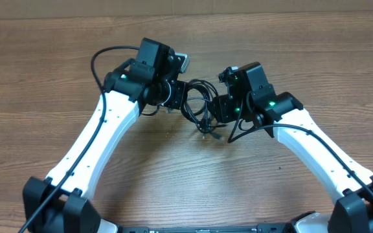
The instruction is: Untangle cables
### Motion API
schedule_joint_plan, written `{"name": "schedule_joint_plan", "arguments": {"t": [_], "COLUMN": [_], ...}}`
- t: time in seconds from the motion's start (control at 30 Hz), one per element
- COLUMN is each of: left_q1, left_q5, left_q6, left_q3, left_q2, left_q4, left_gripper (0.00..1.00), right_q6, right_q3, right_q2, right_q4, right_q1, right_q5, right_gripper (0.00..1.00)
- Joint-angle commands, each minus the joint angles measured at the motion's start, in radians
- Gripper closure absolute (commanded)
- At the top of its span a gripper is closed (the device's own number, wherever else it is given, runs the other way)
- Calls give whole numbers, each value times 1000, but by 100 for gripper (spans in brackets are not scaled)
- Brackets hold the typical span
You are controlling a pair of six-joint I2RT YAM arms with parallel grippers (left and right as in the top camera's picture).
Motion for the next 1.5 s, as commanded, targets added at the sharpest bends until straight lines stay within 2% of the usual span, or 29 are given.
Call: {"name": "schedule_joint_plan", "arguments": {"t": [0.0, 0.1, 0.2, 0.23, 0.3, 0.33, 0.47, 0.6, 0.7, 1.17, 1.2, 1.23, 1.3, 1.4, 1.47], "left_q1": [-2, -2, -2, -2, -2, -2, -2, 0, 0, 0, 0, 0, 0, 0, 0], "left_q5": [18, 18, 18, 18, 18, 14, -130, -353, -420, -491, -507, -523, -542, -528, -486], "left_q6": [13, 13, 13, 13, 13, 13, 13, -28, -66, -171, -185, -198, -214, -220, -219], "left_q3": [16, 15, 15, 15, 15, 15, 15, 15, 15, 15, 15, 15, 15, 15, 15], "left_q2": [-40, -39, -39, -39, -39, -39, -39, -39, -39, -39, -39, -39, -40, -40, -40], "left_q4": [7, 6, 6, 5, 5, 5, -11, -47, -59, -37, -37, -37, -35, -27, -21], "left_gripper": [96, 96, 96, 96, 96, 96, 96, 96, 96, 96, 96, 96, 96, 96, 96], "right_q6": [-1, -1, -1, -1, -1, -1, 5, 221, 343, 355, 356, 356, 356, 355, 353], "right_q3": [17, 18, 17, 17, 18, 18, 18, 18, 18, 18, 18, 18, 18, 18, 18], "right_q2": [2, 2, 2, 2, 2, 2, 2, 1, 1, 1, 1, 1, 1, 1, 1], "right_q4": [5, 3, 3, 3, 3, 2, -26, -132, -217, -315, -331, -346, -365, -379, -379], "right_q1": [1, 1, 1, 1, 1, 1, -2, -19, -45, -64, -67, -69, -74, -76, -76], "right_q5": [-66, -98, -109, -109, -108, -106, 17, 359, 507, 507, 507, 507, 506, 479, 452], "right_gripper": [55, 65, 66, 73, 93, 96, 96, 96, 96, 96, 94, 83, 48, 28, 23]}}
